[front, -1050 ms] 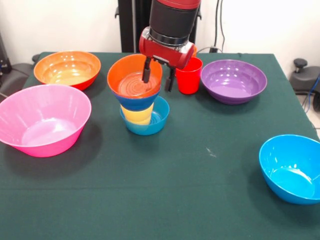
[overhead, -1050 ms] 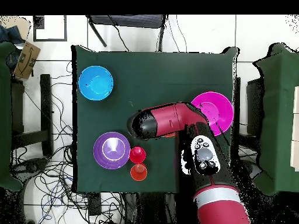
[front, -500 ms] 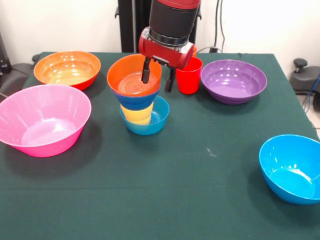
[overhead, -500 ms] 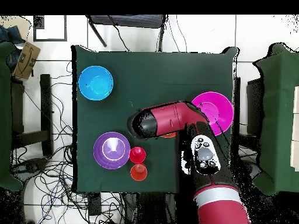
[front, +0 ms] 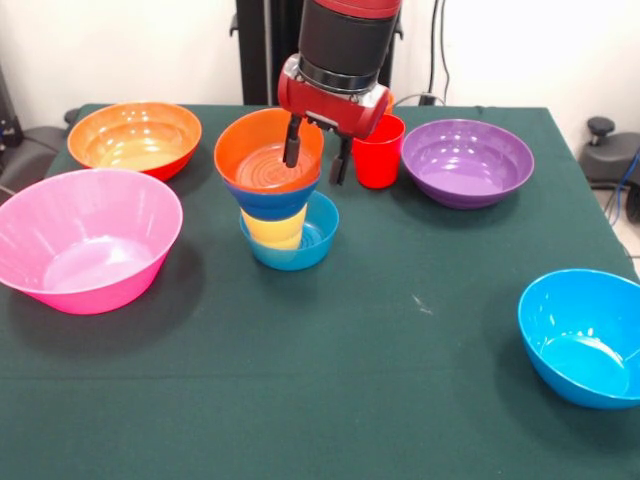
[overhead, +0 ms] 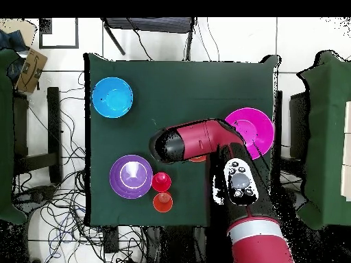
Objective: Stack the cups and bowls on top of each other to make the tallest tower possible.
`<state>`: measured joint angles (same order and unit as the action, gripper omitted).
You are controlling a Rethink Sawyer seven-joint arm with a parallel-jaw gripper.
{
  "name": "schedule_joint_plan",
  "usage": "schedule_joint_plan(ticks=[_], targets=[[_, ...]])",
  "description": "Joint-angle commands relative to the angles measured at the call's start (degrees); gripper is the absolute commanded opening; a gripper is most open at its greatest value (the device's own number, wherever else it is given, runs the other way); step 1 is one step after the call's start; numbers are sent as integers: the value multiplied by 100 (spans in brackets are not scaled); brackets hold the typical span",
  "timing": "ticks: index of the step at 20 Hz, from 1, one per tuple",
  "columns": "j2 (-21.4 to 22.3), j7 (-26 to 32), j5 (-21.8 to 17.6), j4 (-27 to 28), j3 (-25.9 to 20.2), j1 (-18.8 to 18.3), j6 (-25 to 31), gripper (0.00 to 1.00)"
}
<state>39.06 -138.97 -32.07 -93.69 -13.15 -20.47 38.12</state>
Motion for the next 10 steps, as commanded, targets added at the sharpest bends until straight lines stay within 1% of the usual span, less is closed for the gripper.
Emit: schedule_joint_plan(ticks=[1,5,6,10], targets=[[-309,1285,-447,295,-483,81,164,100],[-315,1254,-437,238,-477,72,129,100],[-309,1236,-430,220,-473,73,113,0],[-325,1364,-422,329,-492,57,279,0]])
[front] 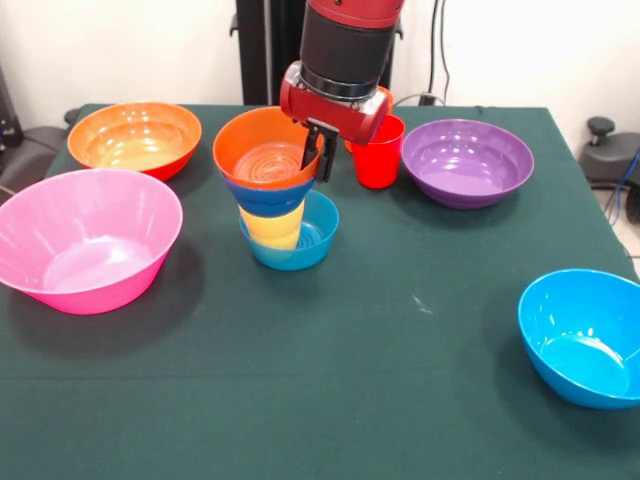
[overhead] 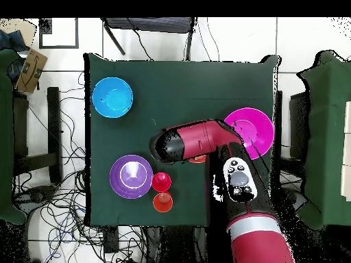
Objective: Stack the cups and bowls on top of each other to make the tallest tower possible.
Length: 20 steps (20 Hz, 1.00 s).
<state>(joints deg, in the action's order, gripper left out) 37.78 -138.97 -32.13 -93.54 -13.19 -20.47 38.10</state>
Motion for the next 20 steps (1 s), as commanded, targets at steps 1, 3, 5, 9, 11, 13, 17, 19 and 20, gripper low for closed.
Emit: schedule_joint_plan(ticks=[1,3,5,9,11,13,17,19,20], targets=[[-188,1383,-411,311,-492,59,306,0],[-178,1400,-402,311,-497,66,338,0],[-187,1394,-411,315,-500,68,327,0],[-194,1395,-411,314,-512,63,304,0],[-164,1418,-390,303,-527,51,329,0],[-68,1479,-338,282,-552,37,431,0],[180,1607,-271,220,-549,25,672,0],[233,1621,-276,228,-534,38,739,0],[243,1634,-289,245,-529,41,768,0]])
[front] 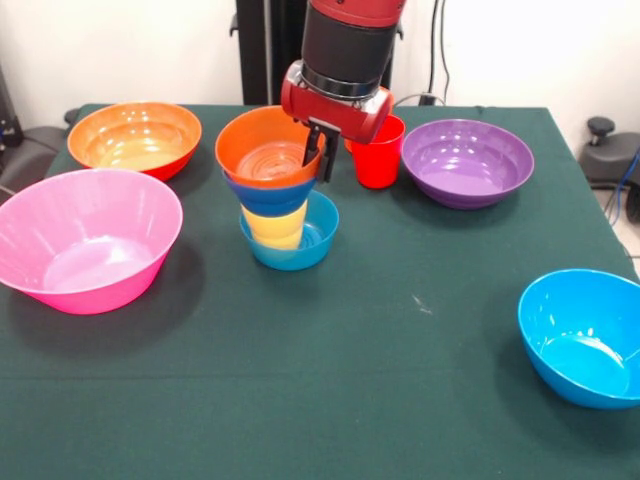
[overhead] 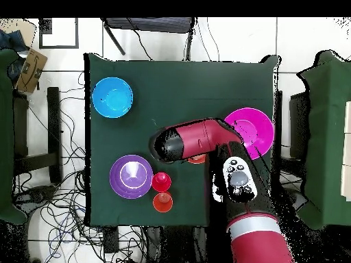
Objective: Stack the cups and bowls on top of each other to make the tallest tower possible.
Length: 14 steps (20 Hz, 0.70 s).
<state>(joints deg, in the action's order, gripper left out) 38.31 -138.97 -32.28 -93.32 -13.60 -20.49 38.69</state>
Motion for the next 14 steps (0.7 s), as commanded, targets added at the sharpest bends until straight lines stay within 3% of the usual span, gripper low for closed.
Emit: schedule_joint_plan(ticks=[1,14], targets=[[199,1630,-284,220,-485,47,714,0],[120,1485,-479,242,-469,54,604,0]])
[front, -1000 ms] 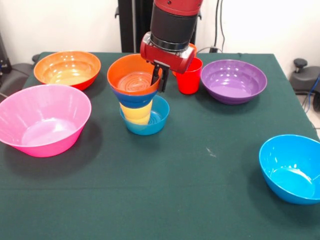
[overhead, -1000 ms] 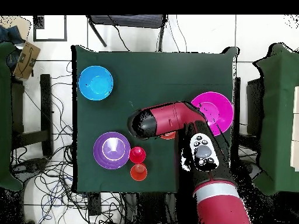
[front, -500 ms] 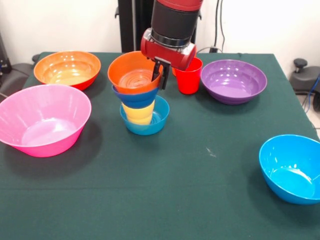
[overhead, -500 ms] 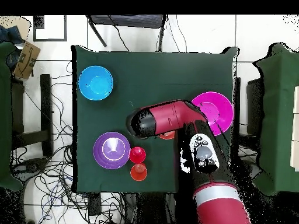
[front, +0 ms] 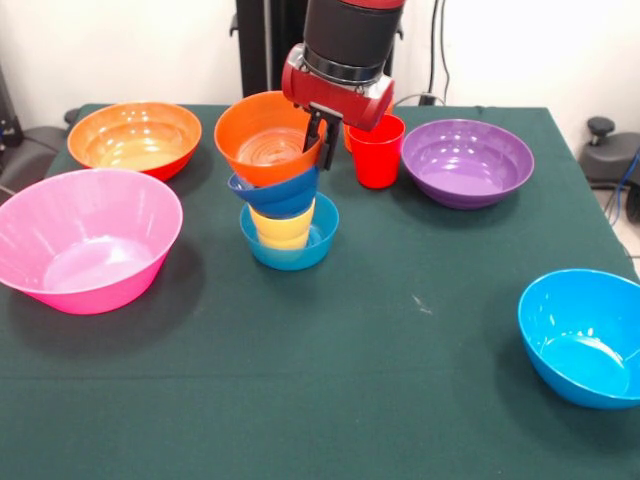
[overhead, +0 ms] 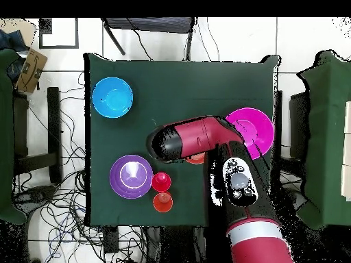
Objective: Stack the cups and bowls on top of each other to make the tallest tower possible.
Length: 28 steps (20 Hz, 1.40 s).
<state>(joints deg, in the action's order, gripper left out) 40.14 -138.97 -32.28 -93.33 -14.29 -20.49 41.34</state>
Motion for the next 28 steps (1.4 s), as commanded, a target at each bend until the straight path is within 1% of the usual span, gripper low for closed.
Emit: schedule_joint_plan(ticks=[1,12,18,21,28], targets=[[-75,1478,-488,243,-397,55,323,0],[-296,1279,-662,328,-332,152,23,0],[-476,1075,-831,397,-301,198,-312,0],[-550,993,-907,457,-301,218,-368,0],[-530,944,-966,409,-303,203,-358,0]])
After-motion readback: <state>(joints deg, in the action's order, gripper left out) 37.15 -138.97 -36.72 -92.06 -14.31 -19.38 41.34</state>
